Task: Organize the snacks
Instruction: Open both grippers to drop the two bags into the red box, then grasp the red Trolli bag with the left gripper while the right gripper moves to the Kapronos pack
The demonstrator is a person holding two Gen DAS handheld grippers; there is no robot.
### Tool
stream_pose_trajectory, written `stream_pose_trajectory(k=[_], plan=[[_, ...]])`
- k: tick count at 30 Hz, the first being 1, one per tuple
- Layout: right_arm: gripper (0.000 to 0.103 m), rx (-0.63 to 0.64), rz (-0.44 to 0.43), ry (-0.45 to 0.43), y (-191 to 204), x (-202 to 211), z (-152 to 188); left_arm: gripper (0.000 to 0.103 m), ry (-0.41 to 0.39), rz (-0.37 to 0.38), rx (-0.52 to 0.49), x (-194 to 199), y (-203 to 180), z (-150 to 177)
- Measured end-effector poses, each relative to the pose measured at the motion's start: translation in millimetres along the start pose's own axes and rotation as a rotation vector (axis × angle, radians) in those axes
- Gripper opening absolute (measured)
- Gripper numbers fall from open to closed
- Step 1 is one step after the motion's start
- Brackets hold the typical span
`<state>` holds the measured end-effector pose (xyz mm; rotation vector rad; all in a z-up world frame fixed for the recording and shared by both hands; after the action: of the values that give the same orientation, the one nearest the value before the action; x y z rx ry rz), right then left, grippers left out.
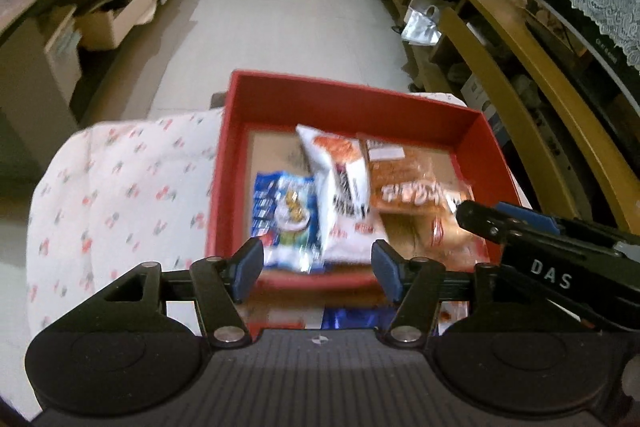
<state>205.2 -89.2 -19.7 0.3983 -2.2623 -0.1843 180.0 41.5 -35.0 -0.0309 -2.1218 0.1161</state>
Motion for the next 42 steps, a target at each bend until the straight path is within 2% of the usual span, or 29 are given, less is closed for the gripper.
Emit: stream_pose_trajectory(k=[5,10,15,19,25,26,30,35,39,42], plan=[[0.054,0.015,-0.023,0.014,13.8,21.1,20.8,0.069,0.036,-0.002,0.024,5.6,9.3,30.5],[0.055,-0.015,-0.050,0.030,19.8,36.5,39.0,0.070,0.081,-0.033,0.022,-7.4,14.1,53.9],[0.056,-0.031,-0.041,0.053,13.5,43.5,54.7,0.074,0.102,-0.084,0.031,-23.4,23.9,63.1],[0.056,-0.049,-0.036,0.073,5.2,41.8,59.0,0.075,0.117,-0.084,0.056,-27.1,27.4,70.2],[0.056,-0.071,-0.031,0.082,-6.9,46.8,62.7,0.082,0.134,-0.108,0.027,-32.5,23.6,82.4],[0.056,-0.078,-0.027,0.083,-10.3,48.4,63.8,0.080,0.139,-0.115,0.016,-34.8,22.5,84.7],[0.058,-0.125,0.007,0.099,-33.2,54.9,73.9,0.062,0.139,-0.156,-0.027,-38.1,20.8,91.7],[0.061,-0.195,0.042,0.128,-60.6,62.0,91.8,0.059,0.144,-0.132,-0.043,-31.8,16.7,97.5],[0.061,-0.219,0.061,0.110,-73.6,67.0,93.2,0.057,0.146,-0.109,-0.045,-23.8,13.5,103.4],[0.061,-0.254,0.077,0.139,-83.5,62.9,99.8,0.056,0.149,-0.088,-0.047,-17.4,11.2,107.4]])
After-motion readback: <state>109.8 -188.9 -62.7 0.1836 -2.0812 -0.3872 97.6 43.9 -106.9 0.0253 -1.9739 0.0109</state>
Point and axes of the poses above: each gripper's, at about its wrist camera, not at the fingertips, and x roughly against the way its jaws point, y to its left, z to its underside, the point moved 10 cm from there along -x, roughly the way its jaws point, and after that the axes turned 7 degrees about -z, right-handed, at the moved point
